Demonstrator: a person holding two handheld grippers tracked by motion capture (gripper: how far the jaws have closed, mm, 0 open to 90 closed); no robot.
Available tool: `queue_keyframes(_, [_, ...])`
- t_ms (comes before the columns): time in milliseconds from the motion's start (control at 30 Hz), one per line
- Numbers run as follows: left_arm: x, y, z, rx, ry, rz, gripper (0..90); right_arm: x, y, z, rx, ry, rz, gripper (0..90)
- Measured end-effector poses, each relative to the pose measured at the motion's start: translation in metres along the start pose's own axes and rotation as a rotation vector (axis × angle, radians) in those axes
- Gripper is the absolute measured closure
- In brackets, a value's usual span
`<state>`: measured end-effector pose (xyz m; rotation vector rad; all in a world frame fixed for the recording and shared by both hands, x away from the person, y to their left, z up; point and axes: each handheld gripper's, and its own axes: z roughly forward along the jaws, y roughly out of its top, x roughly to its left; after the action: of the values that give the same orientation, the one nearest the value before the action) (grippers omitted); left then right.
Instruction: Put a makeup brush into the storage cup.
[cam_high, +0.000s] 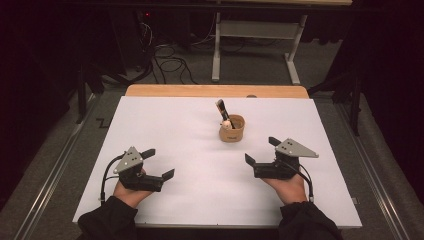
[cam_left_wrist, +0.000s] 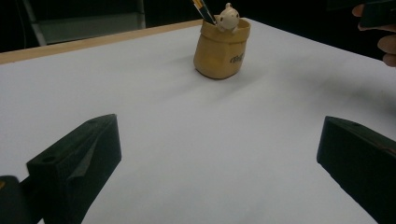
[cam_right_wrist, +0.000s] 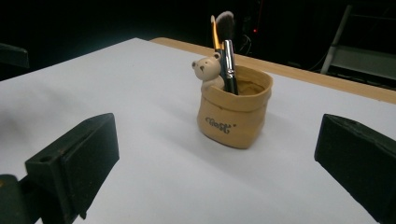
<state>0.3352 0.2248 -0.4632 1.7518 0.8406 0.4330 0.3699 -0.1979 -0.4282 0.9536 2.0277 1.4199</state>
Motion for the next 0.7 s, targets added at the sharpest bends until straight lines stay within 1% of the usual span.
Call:
queue_keyframes(233, [-0.002, -0.002, 0.000, 0.005, 0.006, -0.010, 0.6, -0.003, -0.015, -0.025, -0.020, -0.042, -0.006, 0.6])
queue_keyframes(333, [-0.003, -0.002, 0.001, 0.010, 0.008, -0.013, 0.5, -0.005, -0.020, -0.035, -0.032, -0.055, -0.013, 0.6])
queue_keyframes(433, [-0.006, -0.003, 0.001, 0.013, 0.011, -0.015, 0.6, -0.006, -0.024, -0.043, -0.037, -0.056, -0.007, 0.6])
queue_keyframes(500, [-0.008, -0.003, -0.001, 0.010, 0.014, -0.017, 0.6, -0.006, -0.027, -0.046, -0.033, -0.061, -0.008, 0.6])
queue_keyframes(567, [-0.010, -0.003, -0.001, 0.010, 0.015, -0.007, 0.6, -0.007, -0.029, -0.049, -0.035, -0.066, -0.005, 0.6])
queue_keyframes(633, [-0.010, -0.003, 0.000, 0.017, 0.013, 0.004, 0.6, -0.008, -0.032, -0.049, -0.032, -0.070, 0.001, 0.6])
queue_keyframes(700, [-0.009, -0.003, 0.002, 0.022, 0.011, 0.006, 0.6, -0.009, -0.034, -0.047, -0.028, -0.067, 0.007, 0.6])
